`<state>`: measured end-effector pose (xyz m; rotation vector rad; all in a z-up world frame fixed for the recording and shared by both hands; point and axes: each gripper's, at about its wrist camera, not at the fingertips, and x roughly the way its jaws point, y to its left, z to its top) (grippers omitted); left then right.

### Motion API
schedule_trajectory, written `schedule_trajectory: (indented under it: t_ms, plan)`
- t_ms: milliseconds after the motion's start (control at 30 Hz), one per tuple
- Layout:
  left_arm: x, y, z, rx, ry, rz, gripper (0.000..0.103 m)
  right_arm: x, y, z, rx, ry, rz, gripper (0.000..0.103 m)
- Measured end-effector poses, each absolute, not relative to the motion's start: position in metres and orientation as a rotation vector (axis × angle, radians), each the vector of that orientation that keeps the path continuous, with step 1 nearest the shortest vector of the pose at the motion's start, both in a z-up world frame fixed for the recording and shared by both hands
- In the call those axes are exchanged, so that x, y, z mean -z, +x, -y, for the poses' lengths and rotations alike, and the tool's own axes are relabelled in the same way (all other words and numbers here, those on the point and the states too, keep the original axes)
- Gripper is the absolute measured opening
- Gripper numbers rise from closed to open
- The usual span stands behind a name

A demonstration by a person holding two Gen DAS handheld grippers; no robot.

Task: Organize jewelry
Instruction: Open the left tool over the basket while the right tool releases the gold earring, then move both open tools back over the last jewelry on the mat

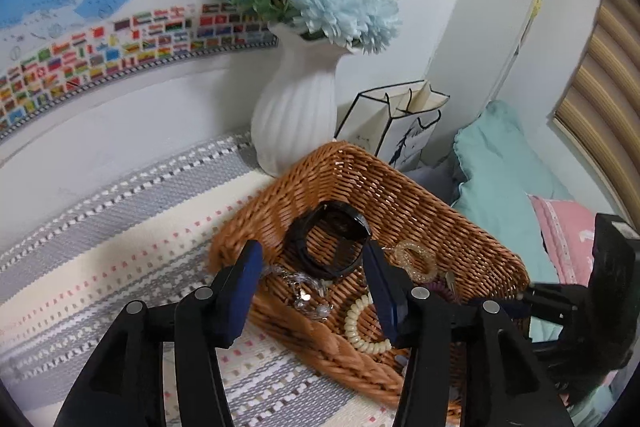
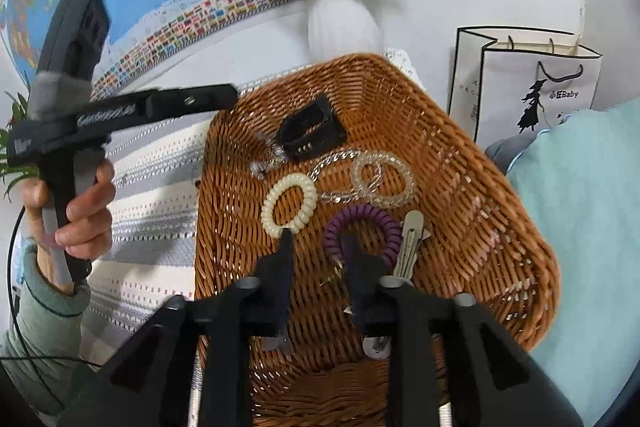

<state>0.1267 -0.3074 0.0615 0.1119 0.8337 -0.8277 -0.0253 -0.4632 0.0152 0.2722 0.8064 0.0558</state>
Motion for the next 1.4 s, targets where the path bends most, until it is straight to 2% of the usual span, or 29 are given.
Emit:
schedule_trajectory:
  t_ms: [300,600,767,1100,1400]
  plan:
    - [-0.081,0.11,0.264,0.83,0.087,-0.815,0.053,-0.029,-0.029,0.448,-0.072,0.253,-0.798,0.037]
    - [-0.117,0.095,0.138,0.666,0.011,-0.691,0.053,-0.053,-0.024,0.396,-0.152,0.195,-0.759,0.037]
    - [-0.118,0.099,0.067,0.55,-0.05,-0.672,0.053,-0.064,-0.01,0.348,-0.213,0.153,-0.754,0.037]
    - [-0.06,0.137,-0.038,0.42,-0.288,-0.762,0.053,-0.056,0.032,0.269,-0.282,0.138,-0.827,0.037]
    - [0.0,0.179,-0.041,0.387,-0.3,-0.908,0.053,-0.019,0.084,0.254,-0.222,0.282,-0.966,0.037]
